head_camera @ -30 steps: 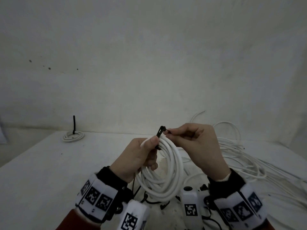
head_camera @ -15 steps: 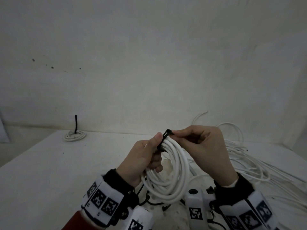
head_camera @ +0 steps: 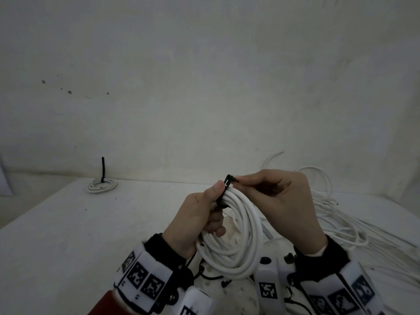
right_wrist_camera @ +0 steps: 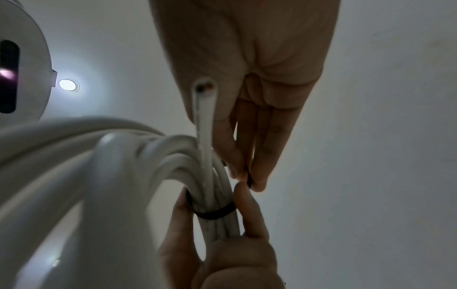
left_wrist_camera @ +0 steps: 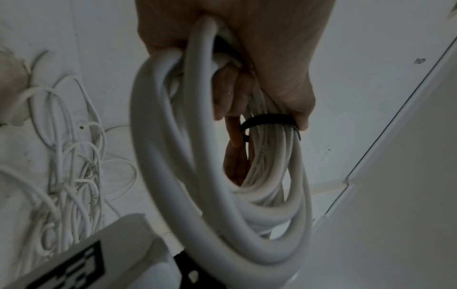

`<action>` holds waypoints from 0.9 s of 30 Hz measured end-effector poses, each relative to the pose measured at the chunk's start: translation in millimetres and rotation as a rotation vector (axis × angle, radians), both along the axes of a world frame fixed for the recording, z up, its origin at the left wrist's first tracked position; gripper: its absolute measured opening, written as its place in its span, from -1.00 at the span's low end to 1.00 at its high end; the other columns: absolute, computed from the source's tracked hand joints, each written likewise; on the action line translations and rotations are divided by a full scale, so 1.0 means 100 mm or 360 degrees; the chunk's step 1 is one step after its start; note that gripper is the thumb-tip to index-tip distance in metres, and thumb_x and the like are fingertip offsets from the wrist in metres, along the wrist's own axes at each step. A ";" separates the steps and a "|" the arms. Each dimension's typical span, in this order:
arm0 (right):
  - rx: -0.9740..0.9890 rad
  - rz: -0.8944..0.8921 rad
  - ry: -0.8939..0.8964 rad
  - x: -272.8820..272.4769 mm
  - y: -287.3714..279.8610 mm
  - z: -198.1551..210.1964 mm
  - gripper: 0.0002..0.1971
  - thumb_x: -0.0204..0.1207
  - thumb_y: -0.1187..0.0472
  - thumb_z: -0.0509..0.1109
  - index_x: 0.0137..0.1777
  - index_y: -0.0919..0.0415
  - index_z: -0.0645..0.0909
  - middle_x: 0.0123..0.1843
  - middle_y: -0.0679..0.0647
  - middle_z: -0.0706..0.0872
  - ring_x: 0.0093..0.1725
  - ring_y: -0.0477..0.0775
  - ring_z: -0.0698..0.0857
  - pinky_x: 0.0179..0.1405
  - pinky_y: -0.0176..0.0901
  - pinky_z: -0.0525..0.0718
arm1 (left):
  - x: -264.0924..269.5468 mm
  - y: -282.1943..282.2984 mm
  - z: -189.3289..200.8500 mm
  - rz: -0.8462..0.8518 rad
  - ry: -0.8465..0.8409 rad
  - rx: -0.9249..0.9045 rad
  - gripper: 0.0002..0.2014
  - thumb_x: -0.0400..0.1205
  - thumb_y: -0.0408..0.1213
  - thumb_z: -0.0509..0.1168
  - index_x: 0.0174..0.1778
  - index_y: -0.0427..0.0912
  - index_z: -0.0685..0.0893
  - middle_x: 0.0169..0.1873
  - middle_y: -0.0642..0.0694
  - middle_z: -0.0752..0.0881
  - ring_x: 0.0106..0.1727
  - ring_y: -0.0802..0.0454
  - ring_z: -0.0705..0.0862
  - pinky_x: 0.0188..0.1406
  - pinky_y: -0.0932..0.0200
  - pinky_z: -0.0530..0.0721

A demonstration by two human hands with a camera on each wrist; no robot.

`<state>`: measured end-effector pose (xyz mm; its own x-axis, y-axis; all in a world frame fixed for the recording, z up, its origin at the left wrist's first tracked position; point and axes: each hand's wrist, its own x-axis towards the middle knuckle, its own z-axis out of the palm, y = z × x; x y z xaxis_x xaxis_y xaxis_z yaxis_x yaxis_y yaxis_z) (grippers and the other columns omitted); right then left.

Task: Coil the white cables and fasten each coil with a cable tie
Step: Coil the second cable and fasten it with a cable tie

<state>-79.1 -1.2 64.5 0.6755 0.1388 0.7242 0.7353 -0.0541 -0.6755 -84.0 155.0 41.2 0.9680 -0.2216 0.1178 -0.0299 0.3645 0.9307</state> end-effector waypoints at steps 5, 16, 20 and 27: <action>-0.0138 -0.0155 -0.0303 0.04 0.00 -0.03 -0.86 0.34 0.45 0.60 -0.14 0.26 0.82 -0.17 0.02 0.83 -0.16 -0.08 0.81 -0.18 -0.24 0.76 | -0.02 0.02 0.02 -0.0059 0.0042 -0.0087 -0.64 0.20 0.12 0.44 -0.56 -0.09 0.53 -0.60 0.01 0.14 -0.70 0.15 0.17 -0.67 0.29 0.40; -0.0023 -0.0036 -0.0278 -0.02 0.02 0.01 -0.71 0.32 0.36 0.60 0.03 0.14 0.72 -0.22 0.04 0.79 -0.16 -0.02 0.79 -0.16 -0.26 0.72 | -0.01 0.05 0.00 0.0032 -0.0113 -0.0037 -0.67 0.21 0.09 0.44 -0.57 -0.10 0.56 -0.64 0.02 0.21 -0.68 0.13 0.17 -0.64 0.27 0.39; 0.0092 0.0090 0.0132 -0.04 0.01 0.04 -0.49 0.28 0.48 0.60 0.15 0.16 0.49 -0.20 0.20 0.80 -0.18 0.13 0.82 -0.15 -0.13 0.78 | 0.02 0.06 -0.03 0.0032 -0.0161 -0.0066 -0.64 0.23 0.04 0.43 -0.47 -0.19 0.54 -0.59 -0.01 0.18 -0.67 0.11 0.17 -0.65 0.27 0.40; 0.0032 -0.0233 -0.0302 -0.10 0.04 0.01 -0.49 0.28 0.50 0.63 -0.01 0.07 0.41 -0.28 0.04 0.82 -0.19 -0.03 0.83 -0.11 -0.05 0.78 | -0.02 0.01 -0.04 0.0054 -0.0161 0.0073 -0.68 0.22 0.09 0.41 -0.61 -0.09 0.61 -0.62 -0.02 0.16 -0.64 0.09 0.15 -0.61 0.26 0.38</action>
